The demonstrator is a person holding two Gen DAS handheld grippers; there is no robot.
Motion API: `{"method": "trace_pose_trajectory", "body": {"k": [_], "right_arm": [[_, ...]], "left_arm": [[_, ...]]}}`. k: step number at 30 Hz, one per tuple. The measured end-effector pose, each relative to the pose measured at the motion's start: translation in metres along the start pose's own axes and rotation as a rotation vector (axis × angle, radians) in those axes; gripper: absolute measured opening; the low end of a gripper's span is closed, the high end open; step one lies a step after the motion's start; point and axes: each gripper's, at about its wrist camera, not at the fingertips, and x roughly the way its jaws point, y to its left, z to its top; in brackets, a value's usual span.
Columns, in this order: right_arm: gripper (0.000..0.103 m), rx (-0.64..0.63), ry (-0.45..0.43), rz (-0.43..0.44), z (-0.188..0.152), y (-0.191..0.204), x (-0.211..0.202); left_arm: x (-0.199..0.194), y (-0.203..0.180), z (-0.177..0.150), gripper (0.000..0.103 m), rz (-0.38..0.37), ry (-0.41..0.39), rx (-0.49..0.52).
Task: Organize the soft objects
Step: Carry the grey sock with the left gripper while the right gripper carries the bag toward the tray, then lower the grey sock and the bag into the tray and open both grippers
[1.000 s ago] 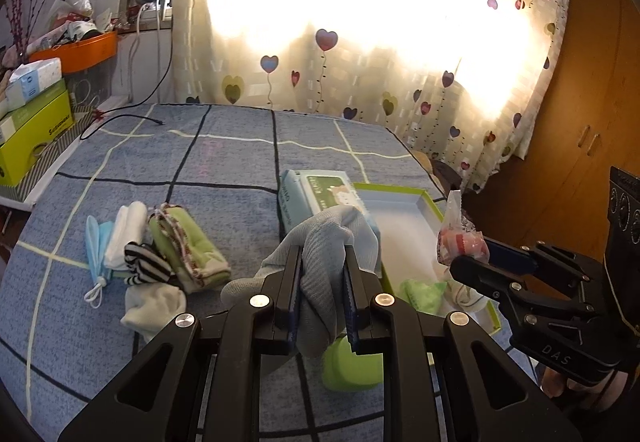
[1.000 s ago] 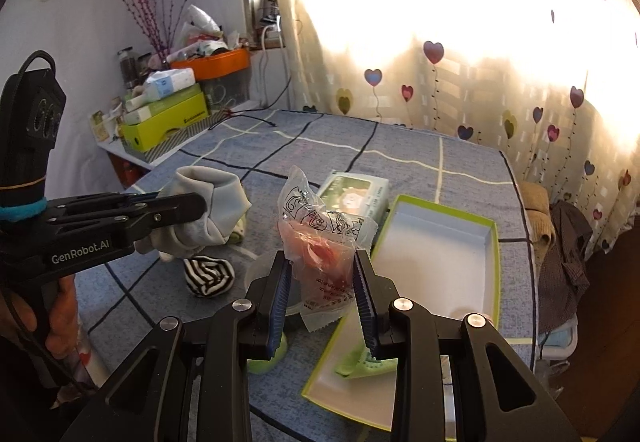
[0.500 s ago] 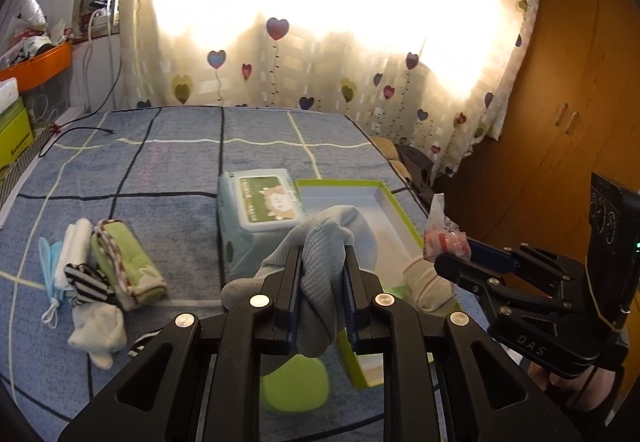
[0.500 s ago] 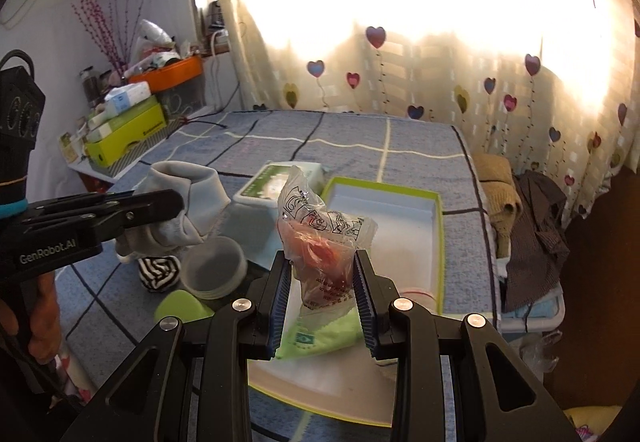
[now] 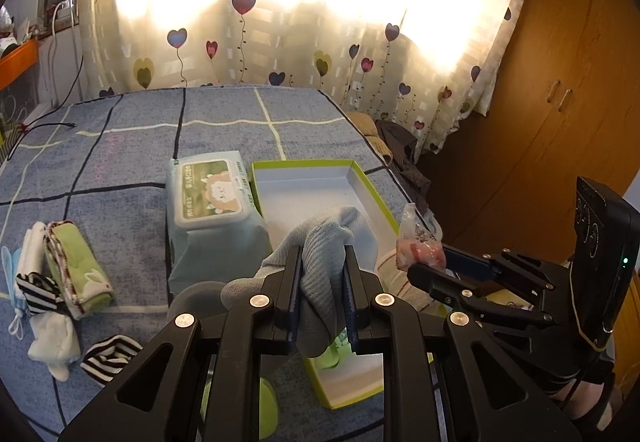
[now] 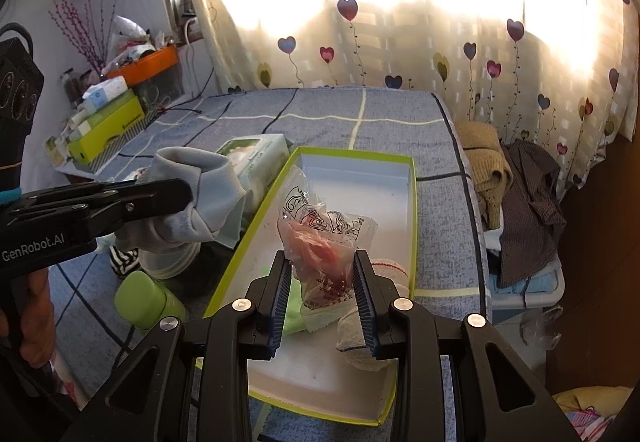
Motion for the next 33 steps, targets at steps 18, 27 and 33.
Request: {"method": "trace_pose_trajectory", "body": {"k": [18,27,33], "right_arm": [[0.030,-0.009,0.070,-0.058,0.012,-0.020,0.053],[0.038,-0.019,0.091,-0.057,0.018,-0.025,0.069],[0.043,-0.011,0.064,-0.062,0.019,-0.026,0.059]], "left_arm": [[0.067,-0.001,0.006,0.019,-0.013,0.124,-0.031],[0.083,0.004,0.009,0.026,-0.027,0.150,-0.054],[0.077,0.004,0.012,0.035,-0.033,0.118,-0.052]]}}
